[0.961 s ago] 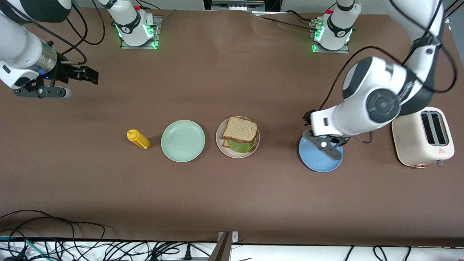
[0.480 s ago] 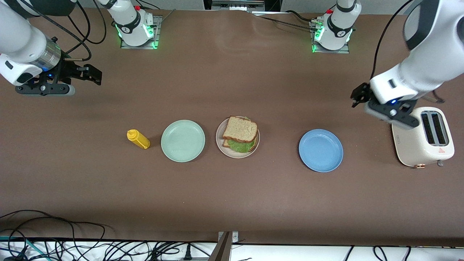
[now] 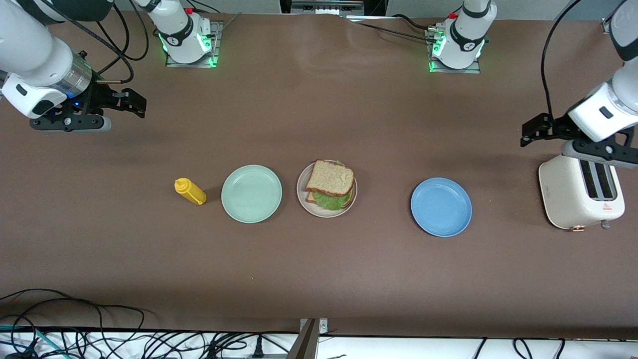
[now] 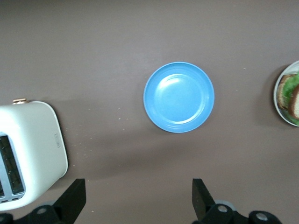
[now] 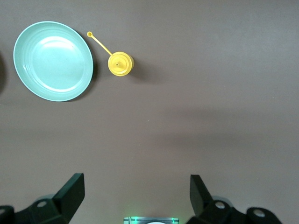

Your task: Make sandwich on beige plate with both arms

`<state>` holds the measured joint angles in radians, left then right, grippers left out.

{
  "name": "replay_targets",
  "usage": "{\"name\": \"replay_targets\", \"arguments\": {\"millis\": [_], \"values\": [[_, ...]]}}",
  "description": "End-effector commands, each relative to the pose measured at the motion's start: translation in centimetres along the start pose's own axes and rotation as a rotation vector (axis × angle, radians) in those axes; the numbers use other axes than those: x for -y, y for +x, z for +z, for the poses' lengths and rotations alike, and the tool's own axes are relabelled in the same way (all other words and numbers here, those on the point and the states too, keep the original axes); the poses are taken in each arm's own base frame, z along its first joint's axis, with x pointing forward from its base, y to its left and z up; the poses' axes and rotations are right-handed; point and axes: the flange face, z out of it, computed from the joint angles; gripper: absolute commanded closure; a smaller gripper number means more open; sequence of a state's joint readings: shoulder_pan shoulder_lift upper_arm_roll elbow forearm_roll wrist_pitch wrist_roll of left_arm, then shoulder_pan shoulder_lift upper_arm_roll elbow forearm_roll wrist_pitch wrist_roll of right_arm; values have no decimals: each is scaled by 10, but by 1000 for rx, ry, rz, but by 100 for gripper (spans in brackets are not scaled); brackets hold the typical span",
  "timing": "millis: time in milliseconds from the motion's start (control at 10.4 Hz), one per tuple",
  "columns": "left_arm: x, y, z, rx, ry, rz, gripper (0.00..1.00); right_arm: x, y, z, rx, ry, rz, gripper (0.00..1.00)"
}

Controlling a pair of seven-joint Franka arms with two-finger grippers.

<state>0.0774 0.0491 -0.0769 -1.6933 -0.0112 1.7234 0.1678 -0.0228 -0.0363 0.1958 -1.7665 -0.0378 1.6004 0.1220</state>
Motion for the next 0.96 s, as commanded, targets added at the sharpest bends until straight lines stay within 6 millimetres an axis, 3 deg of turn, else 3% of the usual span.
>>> {"name": "replay_targets", "arguments": {"millis": [0,865], "values": [[-18,-1,-11,-9,118,5,0,-1,-3,1,4,-3,7,0],[-27,-1,-19,30,70,7,0,-5,-3,5,15,-1,5,0]]}}
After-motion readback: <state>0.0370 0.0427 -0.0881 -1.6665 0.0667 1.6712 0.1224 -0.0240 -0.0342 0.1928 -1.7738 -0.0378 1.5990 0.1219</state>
